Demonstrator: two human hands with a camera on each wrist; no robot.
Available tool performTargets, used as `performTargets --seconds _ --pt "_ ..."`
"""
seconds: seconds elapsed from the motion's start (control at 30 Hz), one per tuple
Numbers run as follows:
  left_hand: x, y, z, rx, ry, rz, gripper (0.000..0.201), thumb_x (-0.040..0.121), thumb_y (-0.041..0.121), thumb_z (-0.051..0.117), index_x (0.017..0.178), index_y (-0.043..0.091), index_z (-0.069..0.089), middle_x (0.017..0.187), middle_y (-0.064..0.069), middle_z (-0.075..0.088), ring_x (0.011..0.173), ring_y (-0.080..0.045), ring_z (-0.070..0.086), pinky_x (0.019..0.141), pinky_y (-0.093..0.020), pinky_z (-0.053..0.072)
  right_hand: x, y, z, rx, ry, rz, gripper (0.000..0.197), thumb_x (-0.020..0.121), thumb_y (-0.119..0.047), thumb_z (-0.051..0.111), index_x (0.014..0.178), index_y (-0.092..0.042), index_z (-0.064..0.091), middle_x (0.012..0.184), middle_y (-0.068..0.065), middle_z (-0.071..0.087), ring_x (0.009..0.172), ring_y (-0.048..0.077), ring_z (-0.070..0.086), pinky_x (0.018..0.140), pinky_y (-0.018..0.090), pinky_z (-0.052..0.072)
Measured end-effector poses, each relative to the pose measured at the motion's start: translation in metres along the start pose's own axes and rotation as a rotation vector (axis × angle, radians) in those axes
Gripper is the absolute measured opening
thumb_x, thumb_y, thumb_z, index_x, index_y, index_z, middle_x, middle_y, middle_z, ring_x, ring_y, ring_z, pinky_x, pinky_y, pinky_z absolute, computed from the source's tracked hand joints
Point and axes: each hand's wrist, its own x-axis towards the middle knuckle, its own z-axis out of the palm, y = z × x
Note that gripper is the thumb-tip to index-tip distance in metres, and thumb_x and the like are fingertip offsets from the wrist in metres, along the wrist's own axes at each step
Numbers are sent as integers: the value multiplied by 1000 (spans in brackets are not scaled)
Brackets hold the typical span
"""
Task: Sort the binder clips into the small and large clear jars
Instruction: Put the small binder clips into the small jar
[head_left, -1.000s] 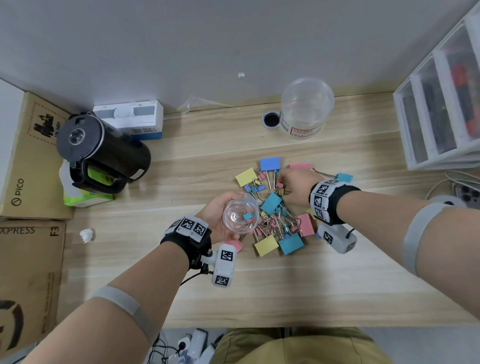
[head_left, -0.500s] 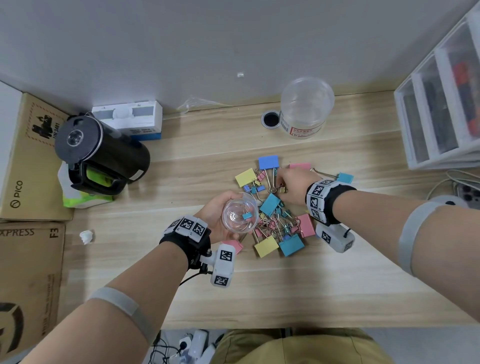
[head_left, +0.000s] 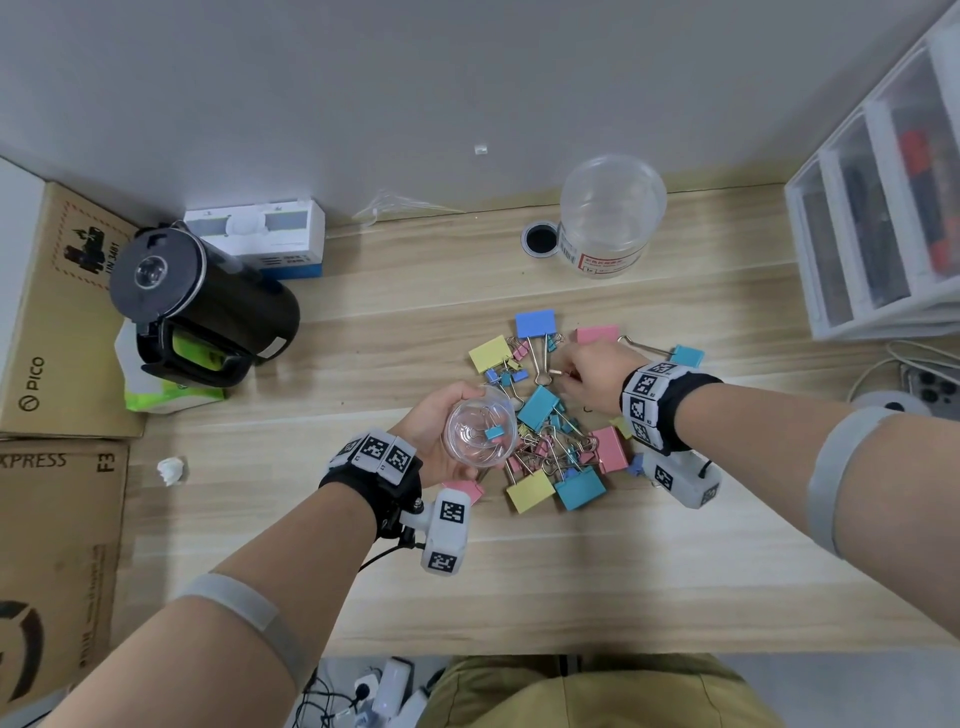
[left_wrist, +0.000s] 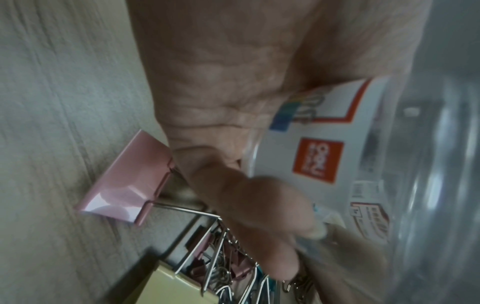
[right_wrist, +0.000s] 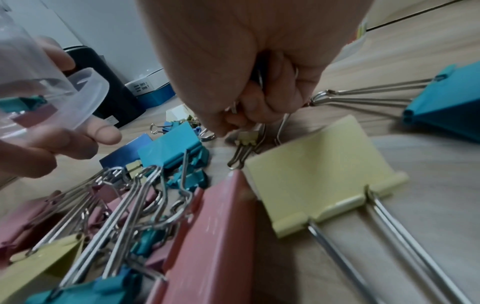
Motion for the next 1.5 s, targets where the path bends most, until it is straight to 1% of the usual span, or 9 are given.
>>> performTargets --seconds 0.27,0.4,0.57,0.8,0.9,1.0,1.27,1.37,1.5 --pt "-4 4 9 16 -20 17 50 75 44 67 112 11 70 97 -16 70 69 -29 69 40 -25 49 -1 -1 -19 828 223 348 27 92 -18 49 67 -12 59 58 5 57 53 19 51 48 24 39" --pt "-1 3 14 33 21 18 53 74 43 68 119 13 65 97 -15 69 67 -31 71 38 -24 48 -9 0 -28 1199 95 382 30 85 2 36 65 -4 57 57 11 49 38 15 35 34 15 21" --pt "1 0 15 26 23 4 50 78 42 65 118 12 63 101 -16 69 70 -32 72 40 -24 48 -19 2 -25 1572 -86 328 25 77 -9 30 67 0 51 60 14 50 44 17 33 46 22 15" --pt "1 -2 16 30 25 -3 51 80 44 64 118 11 63 100 -15 70 71 -32 71 41 -25 49 -13 10 -16 946 60 338 26 94 -24 51 71 -13 56 60 5 51 44 17 41 39 20 30" --pt "-1 -2 19 36 29 -1 46 80 43 62 115 12 66 95 -15 71 69 -31 71 41 -25 48 -21 12 -11 386 41 184 19 99 -26 47 89 -13 58 73 8 65 65 25 62 62 34 53" --pt "-2 -3 18 41 30 1 48 80 43 63 116 12 65 96 -14 71 69 -30 71 41 -25 48 -26 9 -5 97 -42 135 25 98 -27 47 115 -8 49 92 12 66 84 30 63 78 43 53" --pt "-1 -7 13 37 63 -21 52 84 43 60 126 12 62 113 -18 65 71 -30 72 44 -25 48 -27 -4 -6 -140 -117 132 40 89 -35 61 115 -11 42 95 9 64 79 26 62 64 35 53" --pt "-3 -7 13 32 62 -21 45 89 41 55 123 12 62 110 -16 66 71 -29 72 44 -24 46 -20 -6 -4 -143 -105 73 42 84 -38 62 118 -23 43 95 0 67 82 24 64 74 37 57" --pt "-5 -7 10 28 41 -11 47 82 42 60 118 12 66 100 -14 70 69 -30 70 43 -24 48 -19 -15 -5 -170 -91 85 34 85 -27 62 109 -23 37 79 0 63 70 21 62 67 37 57"
